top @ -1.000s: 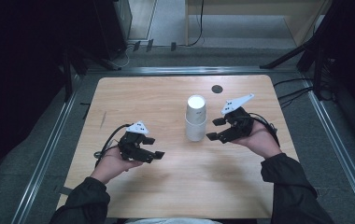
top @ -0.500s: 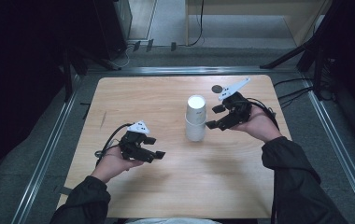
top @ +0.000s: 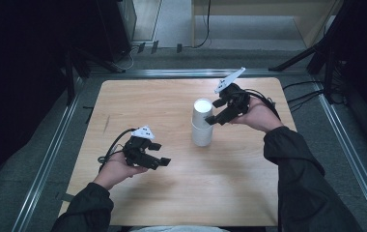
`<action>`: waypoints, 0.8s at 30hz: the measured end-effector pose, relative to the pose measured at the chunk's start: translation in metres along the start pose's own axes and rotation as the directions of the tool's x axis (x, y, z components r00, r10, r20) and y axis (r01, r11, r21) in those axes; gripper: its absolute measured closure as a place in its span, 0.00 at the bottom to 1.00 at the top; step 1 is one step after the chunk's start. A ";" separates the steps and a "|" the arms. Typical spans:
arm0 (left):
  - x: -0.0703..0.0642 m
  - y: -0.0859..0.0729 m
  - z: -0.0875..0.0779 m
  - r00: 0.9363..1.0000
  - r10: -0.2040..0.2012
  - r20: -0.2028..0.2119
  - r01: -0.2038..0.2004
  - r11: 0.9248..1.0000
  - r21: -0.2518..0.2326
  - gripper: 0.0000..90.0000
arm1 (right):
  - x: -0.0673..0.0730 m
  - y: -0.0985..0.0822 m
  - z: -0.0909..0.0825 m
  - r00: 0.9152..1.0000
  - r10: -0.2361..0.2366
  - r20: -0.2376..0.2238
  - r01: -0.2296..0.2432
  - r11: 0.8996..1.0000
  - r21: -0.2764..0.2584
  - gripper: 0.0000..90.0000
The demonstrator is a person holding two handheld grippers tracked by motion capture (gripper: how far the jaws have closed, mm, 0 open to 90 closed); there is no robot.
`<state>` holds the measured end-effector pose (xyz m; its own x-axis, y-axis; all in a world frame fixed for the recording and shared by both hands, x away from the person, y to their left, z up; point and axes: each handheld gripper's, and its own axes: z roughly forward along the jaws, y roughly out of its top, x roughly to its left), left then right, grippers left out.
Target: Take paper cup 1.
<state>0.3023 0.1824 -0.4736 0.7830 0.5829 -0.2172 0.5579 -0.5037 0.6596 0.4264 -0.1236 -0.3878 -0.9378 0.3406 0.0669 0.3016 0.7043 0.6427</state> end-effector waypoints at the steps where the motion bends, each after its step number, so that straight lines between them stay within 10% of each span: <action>1: 0.000 0.000 0.000 1.000 0.002 0.000 -0.002 1.000 0.002 0.30 | 0.000 0.003 0.001 1.000 -0.002 0.000 0.002 1.000 0.005 0.27; 24: 0.000 0.001 0.001 1.000 0.007 0.012 -0.007 1.000 0.017 0.27 | 0.002 0.030 0.013 1.000 -0.017 0.003 0.017 0.997 0.075 0.37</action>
<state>0.3033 0.1813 -0.4742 0.7898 0.5721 -0.2212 0.5573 -0.5186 0.6485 0.4357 -0.0934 -0.3782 -0.9423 0.3306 0.0533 0.2978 0.7545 0.5848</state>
